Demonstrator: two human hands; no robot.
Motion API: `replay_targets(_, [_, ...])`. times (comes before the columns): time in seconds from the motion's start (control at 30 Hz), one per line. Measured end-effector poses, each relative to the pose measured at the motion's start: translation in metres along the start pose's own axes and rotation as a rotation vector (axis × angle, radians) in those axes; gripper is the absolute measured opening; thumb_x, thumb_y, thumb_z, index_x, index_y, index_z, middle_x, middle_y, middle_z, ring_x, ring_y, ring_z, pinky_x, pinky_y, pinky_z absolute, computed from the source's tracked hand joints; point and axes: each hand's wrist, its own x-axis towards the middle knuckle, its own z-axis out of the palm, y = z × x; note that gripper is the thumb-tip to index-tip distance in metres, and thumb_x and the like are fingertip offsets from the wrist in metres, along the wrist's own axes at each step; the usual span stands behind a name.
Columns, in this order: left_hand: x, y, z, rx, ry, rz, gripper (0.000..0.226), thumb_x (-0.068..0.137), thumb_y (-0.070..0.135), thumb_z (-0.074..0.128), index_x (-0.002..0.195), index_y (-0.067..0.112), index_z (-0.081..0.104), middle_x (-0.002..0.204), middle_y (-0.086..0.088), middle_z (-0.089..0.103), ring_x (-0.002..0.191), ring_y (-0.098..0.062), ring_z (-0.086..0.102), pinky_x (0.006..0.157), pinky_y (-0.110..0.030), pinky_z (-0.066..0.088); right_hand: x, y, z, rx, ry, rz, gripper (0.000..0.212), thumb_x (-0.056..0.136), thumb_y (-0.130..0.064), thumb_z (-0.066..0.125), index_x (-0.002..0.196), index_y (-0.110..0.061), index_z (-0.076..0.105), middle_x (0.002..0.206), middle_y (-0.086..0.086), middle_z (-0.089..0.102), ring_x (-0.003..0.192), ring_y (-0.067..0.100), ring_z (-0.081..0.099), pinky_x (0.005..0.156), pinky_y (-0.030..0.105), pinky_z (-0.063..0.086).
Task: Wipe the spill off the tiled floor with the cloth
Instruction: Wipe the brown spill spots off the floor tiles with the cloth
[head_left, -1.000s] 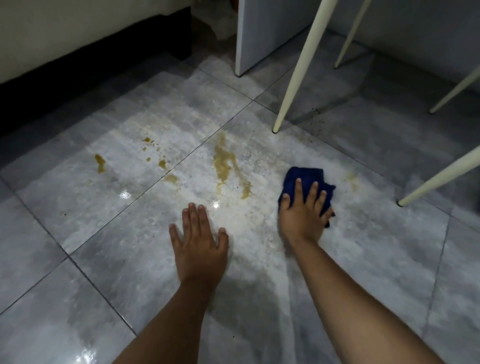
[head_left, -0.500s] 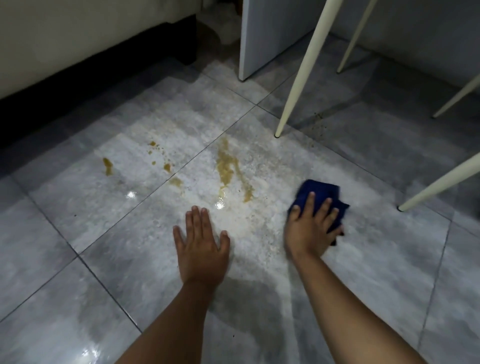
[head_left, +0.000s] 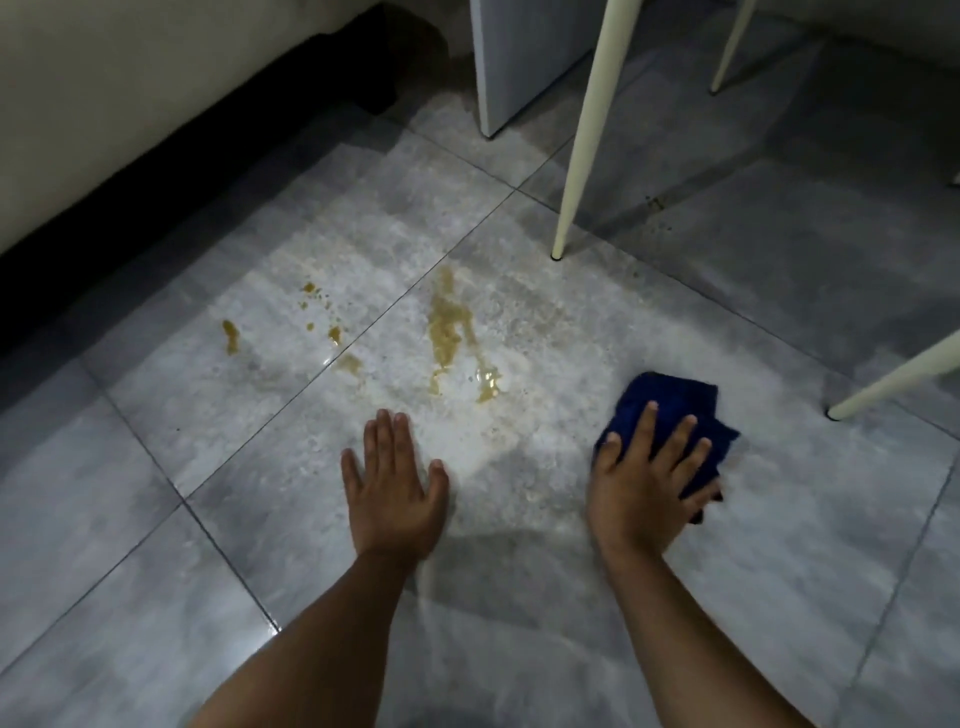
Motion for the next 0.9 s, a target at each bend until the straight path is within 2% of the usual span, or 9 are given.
replay_targets(0.07, [-0.008, -0.007, -0.002, 0.033, -0.002, -0.038, 0.072, 0.093, 0.054, 0.013, 0.152, 0.021, -0.009, 0.160, 0.000, -0.014, 0.145, -0.011, -0.017, 0.119, -0.047, -0.004, -0.011, -0.029, 0.006, -0.032, -0.072, -0.132, 0.059, 0.099, -0.045, 0.031, 0.153, -0.030, 0.012, 0.161, 0.012, 0.006, 0.147, 0.035, 0.003, 0.113, 0.060, -0.001])
replay_targets(0.13, [-0.014, -0.012, -0.006, 0.064, 0.001, -0.052, 0.072, 0.093, 0.056, 0.011, 0.152, 0.021, -0.010, 0.160, 0.000, -0.014, 0.145, -0.011, -0.018, 0.119, -0.047, -0.003, -0.005, -0.052, 0.009, -0.056, -0.134, -0.257, 0.060, 0.099, -0.048, 0.025, 0.153, -0.032, 0.007, 0.161, 0.010, 0.002, 0.147, 0.033, -0.001, 0.113, 0.058, -0.004])
replay_targets(0.23, [-0.005, -0.001, -0.009, 0.073, -0.001, -0.022, 0.072, 0.093, 0.056, 0.009, 0.152, 0.021, -0.010, 0.160, 0.000, -0.016, 0.145, -0.011, -0.019, 0.119, -0.047, -0.005, 0.046, -0.052, 0.008, -0.090, -0.128, -0.338, 0.059, 0.098, -0.051, 0.020, 0.153, -0.035, 0.007, 0.162, 0.007, 0.003, 0.147, 0.031, 0.000, 0.115, 0.058, -0.001])
replay_targets(0.33, [-0.015, 0.010, -0.005, 0.072, -0.034, -0.014, 0.071, 0.095, 0.055, 0.012, 0.153, 0.019, -0.007, 0.160, -0.001, -0.013, 0.146, -0.012, -0.017, 0.118, -0.047, -0.005, 0.079, -0.013, 0.003, -0.104, -0.116, -0.253, 0.059, 0.098, -0.052, 0.023, 0.152, -0.034, 0.011, 0.162, 0.006, 0.006, 0.148, 0.030, 0.002, 0.116, 0.057, 0.003])
replay_targets(0.47, [-0.020, 0.006, 0.001, 0.061, -0.040, -0.024, 0.072, 0.096, 0.052, 0.020, 0.153, 0.016, -0.003, 0.161, -0.004, -0.009, 0.147, -0.015, -0.015, 0.118, -0.048, -0.005, 0.043, -0.006, 0.008, -0.049, -0.160, -0.036, 0.059, 0.098, -0.052, 0.018, 0.153, -0.034, 0.009, 0.162, 0.007, 0.001, 0.147, 0.031, 0.000, 0.115, 0.059, 0.004])
replay_targets(0.57, [-0.007, -0.008, -0.002, 0.055, -0.014, -0.040, 0.073, 0.095, 0.049, 0.024, 0.154, 0.013, 0.002, 0.161, -0.008, -0.002, 0.148, -0.019, -0.008, 0.118, -0.050, -0.003, -0.027, -0.047, 0.019, -0.021, -0.250, -0.132, 0.062, 0.094, -0.053, 0.015, 0.153, -0.031, 0.013, 0.161, 0.011, 0.008, 0.147, 0.035, 0.008, 0.114, 0.061, 0.007])
replay_targets(0.63, [-0.004, -0.014, -0.003, 0.051, -0.031, -0.046, 0.073, 0.094, 0.048, 0.025, 0.153, 0.010, 0.005, 0.161, -0.010, 0.001, 0.148, -0.022, -0.005, 0.118, -0.052, 0.001, -0.057, -0.064, 0.018, -0.086, -0.394, -0.223, 0.061, 0.097, -0.053, 0.013, 0.152, -0.032, -0.001, 0.161, 0.010, -0.005, 0.147, 0.033, -0.003, 0.114, 0.059, 0.001])
replay_targets(0.73, [-0.004, 0.000, -0.002, -0.022, -0.059, -0.050, 0.075, 0.092, 0.048, 0.024, 0.153, 0.009, 0.004, 0.161, -0.012, 0.001, 0.148, -0.024, -0.004, 0.117, -0.054, 0.002, -0.059, -0.062, 0.010, -0.174, -0.491, -0.189, 0.062, 0.099, -0.054, 0.012, 0.145, -0.035, -0.025, 0.155, 0.006, -0.031, 0.144, 0.029, -0.025, 0.115, 0.055, -0.012])
replay_targets(0.9, [-0.009, -0.004, -0.005, -0.059, -0.082, -0.005, 0.076, 0.089, 0.045, 0.029, 0.152, 0.006, 0.012, 0.160, -0.015, 0.010, 0.148, -0.026, 0.006, 0.117, -0.054, 0.004, -0.058, -0.073, -0.003, -0.238, -0.621, -0.176, 0.063, 0.098, -0.056, 0.008, 0.143, -0.036, -0.030, 0.150, 0.003, -0.040, 0.141, 0.028, -0.031, 0.113, 0.055, -0.015])
